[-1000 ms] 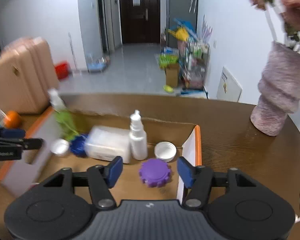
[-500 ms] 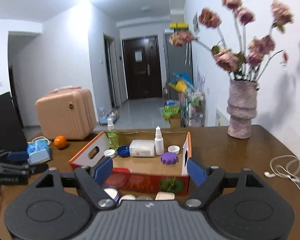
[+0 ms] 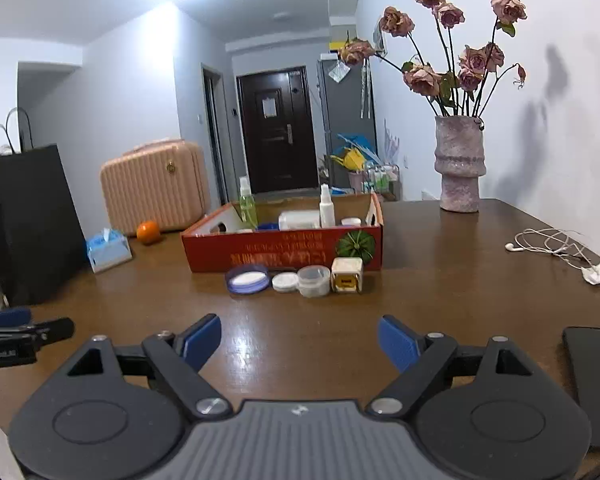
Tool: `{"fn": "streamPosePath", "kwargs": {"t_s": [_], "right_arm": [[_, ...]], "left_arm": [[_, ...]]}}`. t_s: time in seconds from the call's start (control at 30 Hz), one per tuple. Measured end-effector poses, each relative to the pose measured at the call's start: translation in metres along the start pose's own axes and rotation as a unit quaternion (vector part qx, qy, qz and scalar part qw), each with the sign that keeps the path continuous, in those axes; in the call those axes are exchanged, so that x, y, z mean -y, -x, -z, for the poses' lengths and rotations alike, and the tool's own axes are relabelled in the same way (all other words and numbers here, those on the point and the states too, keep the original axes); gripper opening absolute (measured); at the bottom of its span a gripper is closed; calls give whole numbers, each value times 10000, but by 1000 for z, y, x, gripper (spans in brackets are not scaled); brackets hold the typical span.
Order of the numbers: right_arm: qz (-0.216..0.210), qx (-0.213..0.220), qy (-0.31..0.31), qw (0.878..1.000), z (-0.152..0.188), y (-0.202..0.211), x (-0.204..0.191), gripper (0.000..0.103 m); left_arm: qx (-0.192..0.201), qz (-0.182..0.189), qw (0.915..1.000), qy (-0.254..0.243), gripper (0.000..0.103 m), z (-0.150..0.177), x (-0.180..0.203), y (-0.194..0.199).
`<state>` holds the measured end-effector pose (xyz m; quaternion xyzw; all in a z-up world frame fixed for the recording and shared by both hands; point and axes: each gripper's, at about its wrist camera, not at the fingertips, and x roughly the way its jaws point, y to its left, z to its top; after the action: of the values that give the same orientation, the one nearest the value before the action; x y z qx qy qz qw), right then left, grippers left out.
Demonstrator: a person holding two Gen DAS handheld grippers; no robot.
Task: Organize rigid objects
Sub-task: 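Withdraw both grippers from the box back over the table, then grasp the blue-rimmed white lid with the left gripper while the right grasps the clear ring container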
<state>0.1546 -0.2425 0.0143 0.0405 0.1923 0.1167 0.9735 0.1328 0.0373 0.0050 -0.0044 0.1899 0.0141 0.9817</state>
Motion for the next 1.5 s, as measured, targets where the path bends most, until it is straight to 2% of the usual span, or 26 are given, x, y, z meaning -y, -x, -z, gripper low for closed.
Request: {"fn": "streamPosePath", "kwargs": {"t_s": [0.1, 0.17, 0.27, 0.37, 0.43, 0.5, 0.6, 0.73, 0.83, 0.9, 0.97, 1.07, 1.13, 1.3, 1.4, 1.5], "right_arm": [[-81, -50, 24, 10000, 3, 6, -3, 85], [-115, -17, 72, 9999, 6, 12, -4, 85], [7, -89, 21, 10000, 7, 13, 0, 85], [163, -74, -98, 9998, 11, 8, 6, 85], [75, -82, -254, 9996, 16, 1, 9, 85], [-51, -131, -297, 9995, 21, -7, 12, 85], [20, -295, -245, 9993, 20, -22, 17, 85], [25, -347, -253, 9991, 14, -44, 21, 82], [24, -431, -162, 9989, 6, -63, 22, 77], [-85, -370, -176, 9991, 1, -73, 24, 76], [-112, -452, -124, 9988, -7, -86, 27, 74], [-9, -497, -17, 9988, -22, -111, 33, 66], [-34, -573, 14, 9983, -31, -129, 36, 62], [-223, -978, 217, 9947, -40, -183, 37, 61], [-350, -1280, 276, 9908, -40, -213, 33, 59], [-404, -1398, 219, 9891, -41, -234, 31, 53]], "left_arm": [[-26, -86, 10000, -15, 98, -3, 3, 5], [105, -117, 9999, -35, 98, -6, 4, 9], [248, 69, 9995, 184, 100, -4, 3, 7], [-71, 279, 9996, 56, 100, 1, 11, -9], [-189, 247, 9994, -119, 100, 0, 20, -17], [-173, 322, 9992, -163, 100, -2, 24, -21], [-192, 504, 9985, -21, 100, -3, 27, -31], [-331, 588, 9974, -254, 100, -10, 37, -54], [-576, 714, 9955, -214, 99, -21, 43, -78], [-566, 940, 9938, -196, 99, -29, 48, -93], [-596, 1128, 9912, -355, 99, -37, 58, -115], [-753, 1380, 9860, -565, 99, -49, 71, -154], [-913, 1297, 9847, -724, 98, -55, 80, -186], [-1151, 1078, 9830, -943, 94, -61, 91, -255], [-1312, 1064, 9824, -794, 90, -61, 89, -281], [-1397, 1124, 9817, -638, 81, -62, 85, -297]]}}
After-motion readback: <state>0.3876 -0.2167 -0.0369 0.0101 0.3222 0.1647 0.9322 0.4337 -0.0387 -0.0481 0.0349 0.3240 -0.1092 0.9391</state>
